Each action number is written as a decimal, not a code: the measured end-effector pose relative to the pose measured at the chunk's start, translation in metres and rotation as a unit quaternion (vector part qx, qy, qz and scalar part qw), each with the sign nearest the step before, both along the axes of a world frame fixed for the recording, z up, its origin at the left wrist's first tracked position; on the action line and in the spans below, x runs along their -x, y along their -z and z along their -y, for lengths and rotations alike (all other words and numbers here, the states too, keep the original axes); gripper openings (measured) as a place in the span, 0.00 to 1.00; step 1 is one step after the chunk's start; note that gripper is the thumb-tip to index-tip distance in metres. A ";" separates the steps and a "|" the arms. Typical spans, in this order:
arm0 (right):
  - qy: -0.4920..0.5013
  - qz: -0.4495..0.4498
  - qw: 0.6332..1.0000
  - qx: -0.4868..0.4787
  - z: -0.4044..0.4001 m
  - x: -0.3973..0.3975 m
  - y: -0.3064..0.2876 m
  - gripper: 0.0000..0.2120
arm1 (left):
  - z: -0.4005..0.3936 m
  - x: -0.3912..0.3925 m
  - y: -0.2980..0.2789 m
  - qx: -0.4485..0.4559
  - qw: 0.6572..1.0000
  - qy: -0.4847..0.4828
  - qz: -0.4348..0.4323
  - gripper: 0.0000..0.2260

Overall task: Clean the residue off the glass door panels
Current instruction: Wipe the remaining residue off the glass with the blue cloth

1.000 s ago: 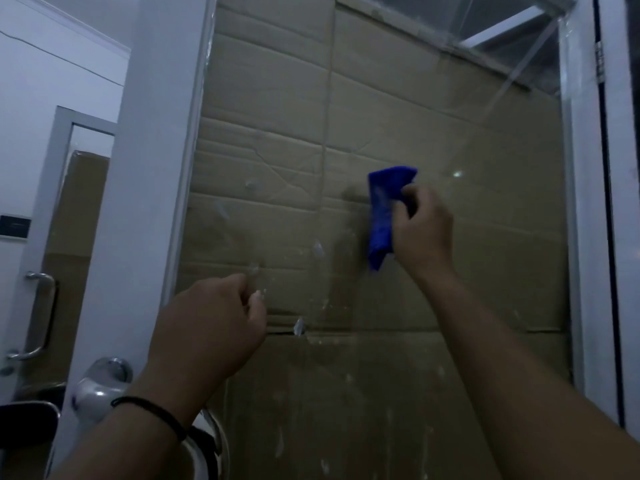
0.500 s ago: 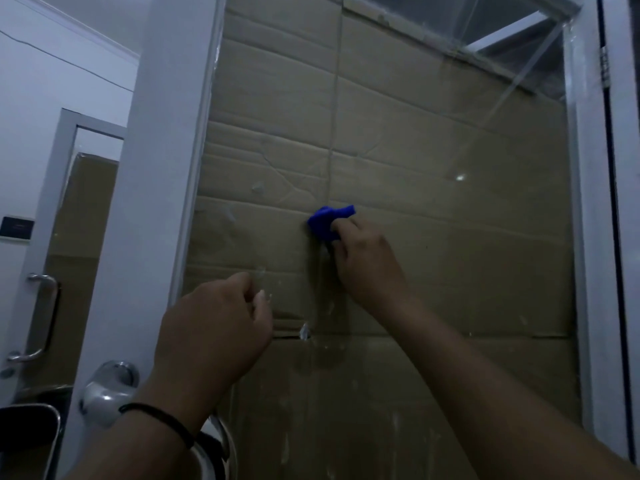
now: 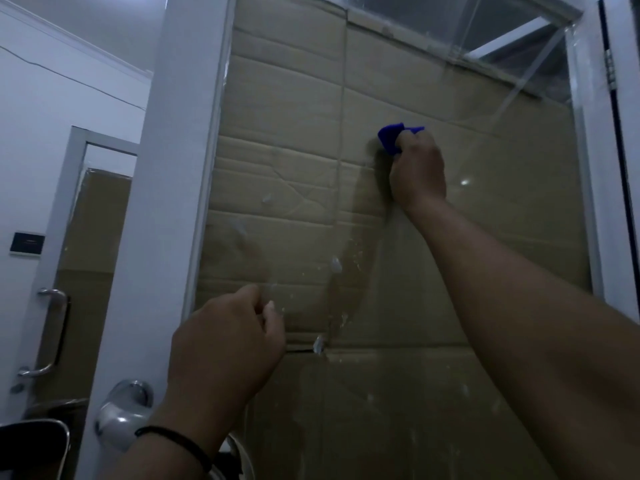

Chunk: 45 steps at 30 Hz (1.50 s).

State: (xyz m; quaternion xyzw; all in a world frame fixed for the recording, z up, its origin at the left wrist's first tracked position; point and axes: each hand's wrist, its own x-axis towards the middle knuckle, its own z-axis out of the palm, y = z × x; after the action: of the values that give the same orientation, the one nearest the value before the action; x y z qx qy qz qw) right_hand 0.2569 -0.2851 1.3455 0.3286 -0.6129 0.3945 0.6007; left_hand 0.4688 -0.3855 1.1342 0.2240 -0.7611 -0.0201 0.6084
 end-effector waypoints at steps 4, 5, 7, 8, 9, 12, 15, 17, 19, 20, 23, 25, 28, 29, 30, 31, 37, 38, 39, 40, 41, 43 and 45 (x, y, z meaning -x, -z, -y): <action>-0.048 -0.104 0.992 -0.045 0.025 -0.031 0.045 0.07 | 0.001 0.000 0.000 -0.002 1.000 0.003 -0.006 0.12; -0.063 -0.136 0.986 -0.075 0.031 -0.042 0.062 0.06 | 0.001 0.001 0.000 -0.002 1.000 0.004 -0.006 0.12; -0.105 -0.181 0.969 -0.134 0.040 -0.062 0.094 0.06 | 0.001 0.001 0.000 -0.001 1.000 0.006 -0.005 0.12; -0.122 -0.193 0.960 -0.159 0.042 -0.069 0.106 0.07 | 0.001 0.001 0.000 0.000 1.000 0.008 -0.003 0.12; -0.134 -0.193 0.956 -0.178 0.042 -0.073 0.111 0.08 | 0.001 0.001 0.000 0.001 1.000 0.009 -0.001 0.12; -0.172 -0.133 0.965 -0.147 0.033 -0.073 0.095 0.07 | -0.001 0.000 -0.001 -0.003 1.000 0.008 -0.003 0.12; -0.166 -0.086 0.982 -0.003 0.016 -0.063 0.057 0.08 | -0.001 -0.001 0.000 -0.008 1.000 0.009 -0.006 0.12; -0.128 -0.068 0.987 0.065 0.007 -0.056 0.033 0.10 | -0.001 -0.001 0.000 -0.007 1.000 0.005 -0.015 0.13; -0.075 -0.057 0.994 0.054 0.010 -0.052 0.018 0.10 | -0.001 -0.001 0.000 -0.006 1.000 0.001 -0.023 0.13; -0.051 -0.058 0.997 0.031 0.015 -0.051 0.014 0.10 | 0.000 -0.001 0.000 -0.005 1.000 0.000 -0.027 0.12; -0.020 -0.079 0.996 -0.049 0.039 -0.058 0.020 0.09 | 0.002 -0.001 0.001 -0.006 0.999 0.001 -0.037 0.11; -0.022 -0.099 0.992 -0.072 0.051 -0.069 0.036 0.10 | 0.002 -0.001 0.001 -0.006 0.999 0.007 -0.041 0.11; -0.074 -0.177 0.971 -0.141 0.060 -0.092 0.076 0.09 | 0.005 -0.004 0.000 -0.006 0.998 0.030 -0.053 0.10; -0.090 -0.204 0.957 -0.184 0.062 -0.099 0.093 0.08 | 0.007 -0.007 0.000 -0.006 0.997 0.039 -0.058 0.10; -0.097 -0.225 0.942 -0.231 0.062 -0.104 0.107 0.07 | 0.008 -0.010 0.001 -0.004 0.997 0.047 -0.063 0.10; -0.102 -0.233 0.928 -0.271 0.061 -0.107 0.118 0.06 | 0.008 -0.013 0.002 0.001 0.997 0.049 -0.063 0.11; -0.160 -0.128 0.969 -0.139 0.040 -0.106 0.071 0.08 | 0.010 -0.019 0.005 -0.017 0.998 0.044 -0.032 0.13; -0.141 -0.131 0.976 -0.098 0.039 -0.106 0.058 0.08 | 0.011 -0.018 0.004 -0.027 0.998 0.046 -0.026 0.14; -0.117 -0.143 0.979 -0.080 0.041 -0.107 0.050 0.08 | 0.012 -0.018 0.004 -0.033 0.998 0.047 -0.020 0.14; -0.091 -0.160 0.979 -0.085 0.044 -0.108 0.046 0.08 | 0.012 -0.017 0.004 -0.037 0.998 0.046 -0.014 0.14; -0.069 -0.177 0.976 -0.106 0.050 -0.110 0.045 0.08 | 0.012 -0.017 0.004 -0.039 0.998 0.043 -0.010 0.14; -0.042 -0.200 0.966 -0.157 0.064 -0.114 0.052 0.08 | 0.013 -0.016 0.004 -0.041 0.998 0.039 -0.009 0.14; -0.040 -0.214 0.960 -0.174 0.075 -0.117 0.066 0.06 | 0.014 -0.016 0.005 -0.043 0.998 0.041 -0.008 0.14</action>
State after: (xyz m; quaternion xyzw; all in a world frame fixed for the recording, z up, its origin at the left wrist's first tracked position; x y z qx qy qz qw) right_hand 0.3738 -0.3599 1.2791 0.5290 -0.5153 0.2263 0.6351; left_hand 0.4852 -0.3994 1.1292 0.2181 -0.7630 -0.0794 0.6034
